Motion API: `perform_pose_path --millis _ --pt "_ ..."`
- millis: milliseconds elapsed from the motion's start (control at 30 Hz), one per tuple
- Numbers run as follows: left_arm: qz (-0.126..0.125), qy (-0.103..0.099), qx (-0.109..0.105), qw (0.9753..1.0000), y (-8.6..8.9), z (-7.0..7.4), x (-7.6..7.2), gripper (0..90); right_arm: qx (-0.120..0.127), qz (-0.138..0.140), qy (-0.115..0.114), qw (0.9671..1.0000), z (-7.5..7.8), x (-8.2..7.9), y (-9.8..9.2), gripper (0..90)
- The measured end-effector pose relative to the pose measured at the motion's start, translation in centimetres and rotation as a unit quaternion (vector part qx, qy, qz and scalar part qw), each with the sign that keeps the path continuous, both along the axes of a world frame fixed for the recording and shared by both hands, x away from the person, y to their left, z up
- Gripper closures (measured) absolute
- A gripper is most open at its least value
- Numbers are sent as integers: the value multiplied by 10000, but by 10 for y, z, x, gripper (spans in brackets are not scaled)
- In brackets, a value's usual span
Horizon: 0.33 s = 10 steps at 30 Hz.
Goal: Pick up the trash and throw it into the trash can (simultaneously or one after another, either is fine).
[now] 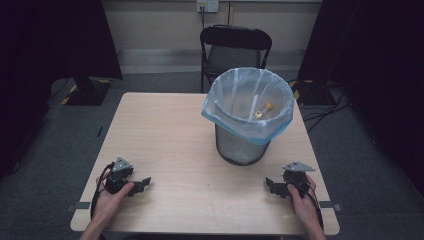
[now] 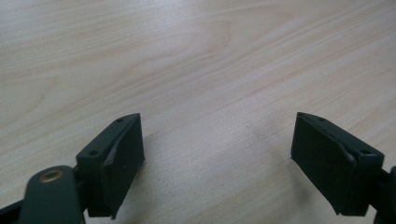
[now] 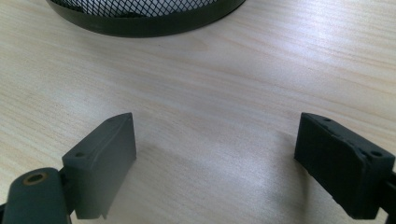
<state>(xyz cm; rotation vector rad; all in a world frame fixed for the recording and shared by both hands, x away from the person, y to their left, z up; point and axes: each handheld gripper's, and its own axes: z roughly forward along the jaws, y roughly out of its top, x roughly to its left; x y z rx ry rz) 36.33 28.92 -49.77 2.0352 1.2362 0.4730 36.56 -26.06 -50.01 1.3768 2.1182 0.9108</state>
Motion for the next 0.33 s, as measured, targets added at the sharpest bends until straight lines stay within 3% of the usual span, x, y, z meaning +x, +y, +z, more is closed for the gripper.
perform_pose_path --millis 67,167,333 --pt "60 -58 -7 10000 0 -1 0 159 0 0 0 10000 0 0 0 117" --pt "47 -200 162 9997 -4 -4 -1 144 0 0 0 10000 0 0 0 117" --pt "31 -198 151 9997 -4 -4 0 139 -1 -1 0 10000 0 0 0 117"
